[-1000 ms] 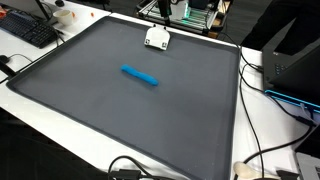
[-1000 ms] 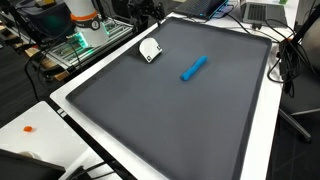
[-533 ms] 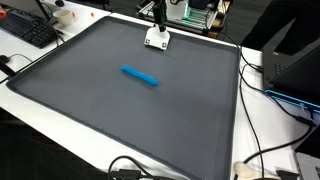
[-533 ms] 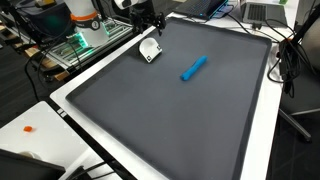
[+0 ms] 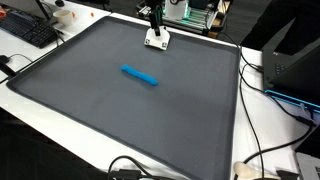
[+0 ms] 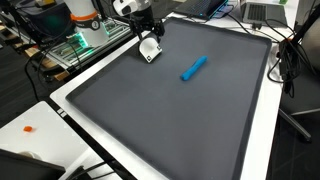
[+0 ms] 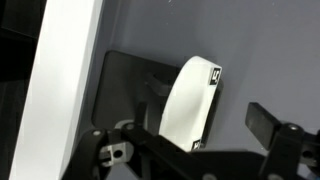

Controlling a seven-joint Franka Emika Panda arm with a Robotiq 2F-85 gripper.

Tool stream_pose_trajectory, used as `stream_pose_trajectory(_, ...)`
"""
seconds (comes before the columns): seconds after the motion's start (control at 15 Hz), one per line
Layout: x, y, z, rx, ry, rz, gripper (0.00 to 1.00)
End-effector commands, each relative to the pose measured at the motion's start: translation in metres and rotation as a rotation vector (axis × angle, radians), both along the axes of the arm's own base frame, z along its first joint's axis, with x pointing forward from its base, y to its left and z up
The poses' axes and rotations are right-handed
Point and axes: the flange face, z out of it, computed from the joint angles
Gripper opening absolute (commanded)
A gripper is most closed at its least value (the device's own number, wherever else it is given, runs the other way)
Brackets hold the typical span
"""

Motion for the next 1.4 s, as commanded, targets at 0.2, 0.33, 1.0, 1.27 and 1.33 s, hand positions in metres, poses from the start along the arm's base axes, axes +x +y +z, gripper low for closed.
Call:
stream_pose_trajectory(0.2,0.0036,-0.0028,-0.0136,-0.030,-0.011,-0.031,1.00)
stream_pose_trajectory(0.33,0.0044,-0.0030,-0.0141,-0.031,-0.015,-0.040,0.98)
stream_pose_trajectory(1.0,0.0070,-0.0033,-0.0136,-0.030,-0.029,-0.064,0.70)
stream_pose_trajectory(1.27,0.0076,-0.0036,-0.0146,-0.026,-0.028,-0.079,0.36)
stream_pose_trajectory(1.33,0.0070,-0.0038,-0.0148,-0.024,-0.028,-0.085,0.26)
